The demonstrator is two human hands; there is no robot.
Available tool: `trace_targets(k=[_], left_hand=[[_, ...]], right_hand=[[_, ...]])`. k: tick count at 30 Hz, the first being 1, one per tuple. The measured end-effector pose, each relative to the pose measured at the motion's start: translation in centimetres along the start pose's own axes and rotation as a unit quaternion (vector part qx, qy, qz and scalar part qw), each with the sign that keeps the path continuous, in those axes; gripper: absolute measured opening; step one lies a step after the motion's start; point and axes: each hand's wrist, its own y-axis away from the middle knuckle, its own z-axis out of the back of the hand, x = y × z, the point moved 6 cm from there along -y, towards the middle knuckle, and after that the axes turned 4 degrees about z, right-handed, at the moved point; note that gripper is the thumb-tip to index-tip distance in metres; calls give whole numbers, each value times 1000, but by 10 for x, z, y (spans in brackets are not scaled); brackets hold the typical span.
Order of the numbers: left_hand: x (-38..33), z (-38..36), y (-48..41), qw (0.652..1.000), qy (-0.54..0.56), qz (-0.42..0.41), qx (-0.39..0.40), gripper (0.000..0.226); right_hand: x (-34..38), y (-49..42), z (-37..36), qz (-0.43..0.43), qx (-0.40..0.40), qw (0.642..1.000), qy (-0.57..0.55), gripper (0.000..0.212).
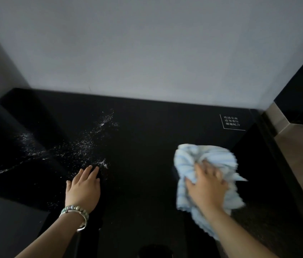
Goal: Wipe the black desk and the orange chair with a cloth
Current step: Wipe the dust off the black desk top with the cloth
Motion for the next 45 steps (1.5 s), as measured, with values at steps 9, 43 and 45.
trace_targets(k=[9,43,45], left_hand=[[12,1,20,996,9,-72,44,47],[103,64,105,966,234,-74,-86,48],[92,62,105,973,190,-99,-82,49]], right_hand=[[64,10,27,79,-101,988,-80,21],[186,126,28,-56,142,852,-501,40],[167,120,30,-73,90,900,-420,33]])
